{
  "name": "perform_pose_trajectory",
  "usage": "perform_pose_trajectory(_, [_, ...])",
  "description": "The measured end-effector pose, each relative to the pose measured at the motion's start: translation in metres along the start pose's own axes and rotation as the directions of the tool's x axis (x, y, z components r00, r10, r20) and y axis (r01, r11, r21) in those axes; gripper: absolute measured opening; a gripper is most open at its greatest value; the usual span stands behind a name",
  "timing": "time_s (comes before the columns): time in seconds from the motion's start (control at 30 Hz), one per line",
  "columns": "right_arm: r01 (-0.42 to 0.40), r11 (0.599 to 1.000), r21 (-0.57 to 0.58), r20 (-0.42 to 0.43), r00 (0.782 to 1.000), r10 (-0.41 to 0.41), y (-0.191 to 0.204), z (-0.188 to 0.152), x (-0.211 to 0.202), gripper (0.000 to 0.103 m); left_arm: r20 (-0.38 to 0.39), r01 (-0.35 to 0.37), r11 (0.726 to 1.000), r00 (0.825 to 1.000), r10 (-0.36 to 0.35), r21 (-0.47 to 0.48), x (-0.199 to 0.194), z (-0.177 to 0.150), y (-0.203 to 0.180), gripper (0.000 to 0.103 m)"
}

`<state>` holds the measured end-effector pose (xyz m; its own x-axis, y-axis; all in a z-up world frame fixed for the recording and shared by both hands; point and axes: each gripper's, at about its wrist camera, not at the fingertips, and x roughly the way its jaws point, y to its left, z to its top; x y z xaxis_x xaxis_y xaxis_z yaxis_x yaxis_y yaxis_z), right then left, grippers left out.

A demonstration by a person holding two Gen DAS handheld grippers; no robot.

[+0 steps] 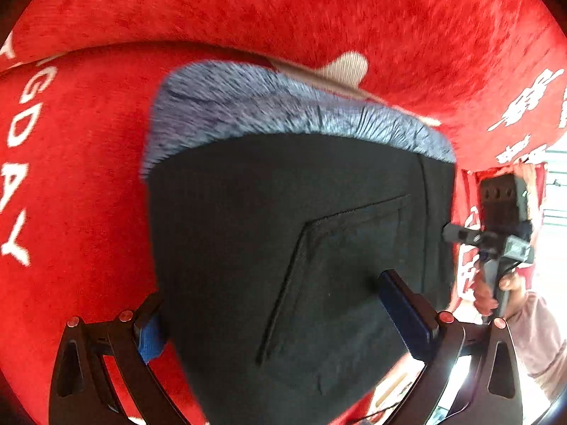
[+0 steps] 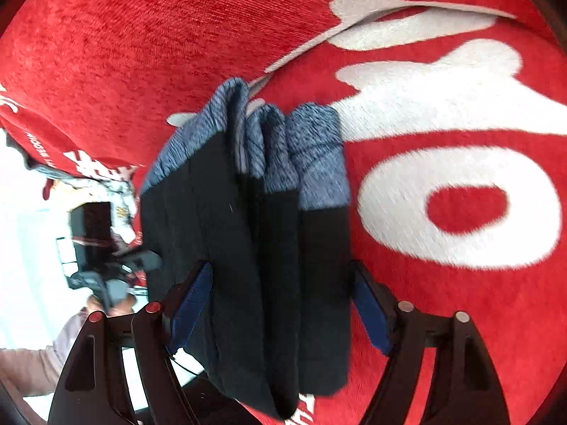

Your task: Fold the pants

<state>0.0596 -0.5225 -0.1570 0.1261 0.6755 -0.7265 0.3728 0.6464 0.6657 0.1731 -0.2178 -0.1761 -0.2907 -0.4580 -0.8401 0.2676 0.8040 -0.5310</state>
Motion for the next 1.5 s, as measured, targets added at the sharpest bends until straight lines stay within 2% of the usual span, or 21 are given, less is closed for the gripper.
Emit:
perform_pose_trajectory(0.07, [-0.021, 1.0, 0.017, 0.011, 1.0, 0.02, -0.003, 0.003, 0.006, 0.082, 0.017, -0.026, 1.0, 1.0, 0.026, 0.005, 0.005, -0.001, -0.005, 0.103])
perform_pose_trajectory(0.13, [-0.009, 0.999, 0.04, 0.026, 1.0, 0.008, -0.004, 0.002, 0.004, 0.078, 0.028, -0.04, 0.999, 0.999, 0.041, -0.02, 0.004, -0.001, -0.006, 0.103])
perform_pose_trajectory(0.2, [-0.002, 0.999, 0.037, 0.028, 1.0, 0.001, -0.004, 0.0, -0.001, 0.058, 0.036, -0.053, 0.997, 0.998, 0.055, -0.054, 0.006, -0.002, -0.01, 0.102])
perform_pose_trajectory(0.3, [-0.009, 0.999, 0.033, 0.057, 0.998, 0.008, 0.006, -0.003, -0.006, 0.042, 0.079, -0.067, 0.997, 0.994, 0.07, -0.043, -0.008, -0.01, -0.019, 0.078])
perform_pose_trajectory(0.4, [-0.053, 0.998, 0.031, 0.089, 0.995, 0.05, 0.015, -0.014, -0.021, 0.041, 0.119, -0.064, 0.997, 0.991, 0.067, -0.032, -0.027, -0.023, -0.026, 0.062])
perform_pose_trajectory(0.43, [-0.058, 0.998, 0.026, 0.089, 0.994, 0.055, 0.019, -0.018, -0.024, 0.041, 0.129, -0.055, 0.998, 0.99, 0.059, -0.031, -0.034, -0.03, -0.028, 0.06])
perform_pose_trajectory(0.57, [-0.095, 0.995, 0.004, 0.053, 0.994, 0.095, 0.037, -0.039, -0.032, 0.04, 0.146, -0.09, 0.996, 0.985, 0.09, -0.008, -0.058, -0.059, -0.035, 0.06])
perform_pose_trajectory(0.73, [-0.124, 0.992, -0.009, 0.006, 0.992, 0.124, 0.052, -0.076, -0.032, 0.04, 0.163, -0.114, 0.993, 0.98, 0.116, -0.023, -0.092, -0.112, -0.028, 0.06])
perform_pose_trajectory(0.87, [-0.137, 0.991, 0.003, -0.015, 0.99, 0.137, 0.063, -0.119, -0.009, 0.04, 0.142, -0.15, 0.987, 0.978, 0.156, -0.049, -0.111, -0.155, 0.006, 0.06])
perform_pose_trajectory(0.97, [-0.129, 0.991, 0.023, -0.009, 0.992, 0.129, 0.071, -0.139, 0.022, 0.04, 0.121, -0.168, 0.984, 0.977, 0.175, -0.061, -0.101, -0.175, 0.035, 0.064])
perform_pose_trajectory(1.03, [-0.067, 0.996, 0.051, -0.013, 0.998, 0.068, 0.064, -0.15, 0.046, 0.043, 0.112, -0.211, 0.975, 0.97, 0.217, -0.068, -0.086, -0.181, 0.045, 0.074])
perform_pose_trajectory(1.07, [-0.005, 0.998, 0.066, -0.007, 1.0, 0.005, 0.068, -0.153, 0.059, 0.052, 0.115, -0.226, 0.971, 0.965, 0.234, -0.075, -0.084, -0.184, 0.055, 0.085])
perform_pose_trajectory(1.1, [0.026, 0.997, 0.079, 0.008, 1.0, -0.026, 0.066, -0.153, 0.06, 0.059, 0.138, -0.226, 0.97, 0.962, 0.236, -0.086, -0.084, -0.187, 0.06, 0.087])
perform_pose_trajectory(1.17, [0.053, 0.99, 0.129, 0.046, 0.997, -0.059, 0.066, -0.156, 0.055, 0.061, 0.163, -0.242, 0.965, 0.953, 0.256, -0.099, -0.096, -0.19, 0.063, 0.087])
perform_pose_trajectory(1.2, [0.071, 0.988, 0.136, 0.054, 0.995, -0.079, 0.068, -0.158, 0.051, 0.061, 0.179, -0.269, 0.958, 0.942, 0.283, -0.1, -0.107, -0.193, 0.062, 0.086])
perform_pose_trajectory(1.27, [0.163, 0.978, 0.133, 0.078, 0.982, -0.175, 0.072, -0.163, 0.036, 0.061, 0.229, -0.335, 0.939, 0.91, 0.344, -0.082, -0.129, -0.196, 0.058, 0.083])
perform_pose_trajectory(1.3, [0.199, 0.971, 0.133, 0.094, 0.973, -0.213, 0.075, -0.166, 0.029, 0.059, 0.263, -0.355, 0.933, 0.896, 0.358, -0.06, -0.143, -0.197, 0.053, 0.082])
perform_pose_trajectory(1.33, [0.22, 0.967, 0.132, 0.112, 0.966, -0.235, 0.08, -0.168, 0.023, 0.054, 0.281, -0.349, 0.936, 0.894, 0.348, -0.05, -0.152, -0.197, 0.054, 0.082])
perform_pose_trajectory(1.37, [0.228, 0.966, 0.124, 0.138, 0.96, -0.244, 0.084, -0.169, 0.013, 0.031, 0.301, -0.327, 0.944, 0.898, 0.322, -0.035, -0.159, -0.194, 0.049, 0.082])
perform_pose_trajectory(1.4, [0.235, 0.966, 0.105, 0.169, 0.953, -0.25, 0.097, -0.168, 0.006, 0.017, 0.32, -0.291, 0.957, 0.905, 0.279, -0.01, -0.165, -0.192, 0.042, 0.082])
perform_pose_trajectory(1.5, [0.285, 0.959, 0.0, 0.241, 0.93, -0.277, 0.128, -0.167, -0.002, 0.016, 0.343, -0.246, 0.965, 0.917, 0.204, 0.085, -0.163, -0.182, 0.021, 0.082])
